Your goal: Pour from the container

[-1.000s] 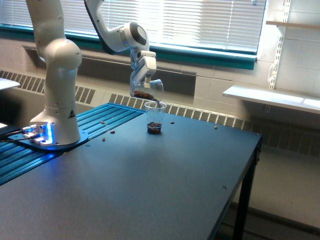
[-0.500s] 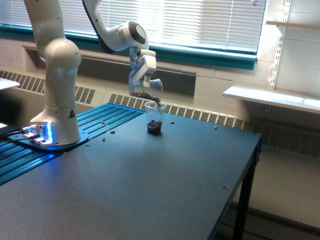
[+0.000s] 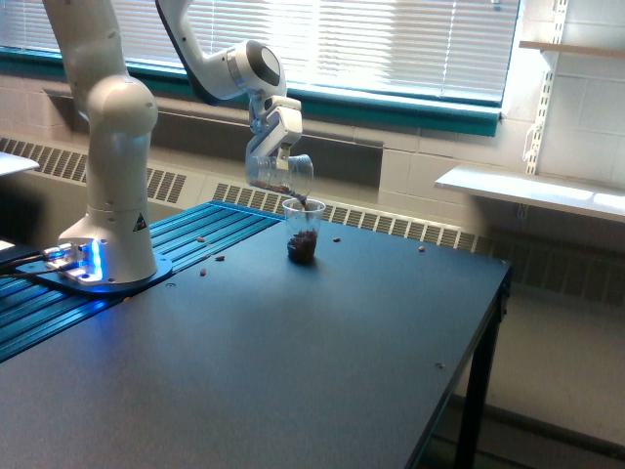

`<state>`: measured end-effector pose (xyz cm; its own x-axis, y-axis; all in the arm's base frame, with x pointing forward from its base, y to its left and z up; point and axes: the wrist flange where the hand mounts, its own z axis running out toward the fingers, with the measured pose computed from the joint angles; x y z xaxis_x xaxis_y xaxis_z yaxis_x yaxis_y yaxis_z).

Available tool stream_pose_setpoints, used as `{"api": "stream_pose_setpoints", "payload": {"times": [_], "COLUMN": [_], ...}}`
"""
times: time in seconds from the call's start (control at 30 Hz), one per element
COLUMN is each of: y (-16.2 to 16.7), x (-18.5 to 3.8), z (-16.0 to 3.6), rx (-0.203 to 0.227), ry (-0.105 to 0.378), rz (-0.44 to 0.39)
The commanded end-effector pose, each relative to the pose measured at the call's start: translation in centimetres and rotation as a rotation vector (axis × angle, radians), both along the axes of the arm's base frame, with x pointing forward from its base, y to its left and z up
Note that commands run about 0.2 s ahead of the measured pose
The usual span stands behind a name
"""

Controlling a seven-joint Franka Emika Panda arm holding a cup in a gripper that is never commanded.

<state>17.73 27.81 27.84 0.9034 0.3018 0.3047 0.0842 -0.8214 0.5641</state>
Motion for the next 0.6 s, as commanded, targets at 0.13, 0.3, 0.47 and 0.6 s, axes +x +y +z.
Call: {"api": "stream_pose_setpoints", "payload": {"times": [0.13,0.3,0.47,0.6], "y": [-0.01,0.38,0.64,0.66], "x": [0.09,0.13,0.05,-0.04], "z": [0.33,0.51,0.60,0.57], "rx": [-0.023,-0.027,-0.036,-0.043], "ry": [0.010,0.016,0.028,0.031], "rz": [0.020,0.028,0.040,0.041]}}
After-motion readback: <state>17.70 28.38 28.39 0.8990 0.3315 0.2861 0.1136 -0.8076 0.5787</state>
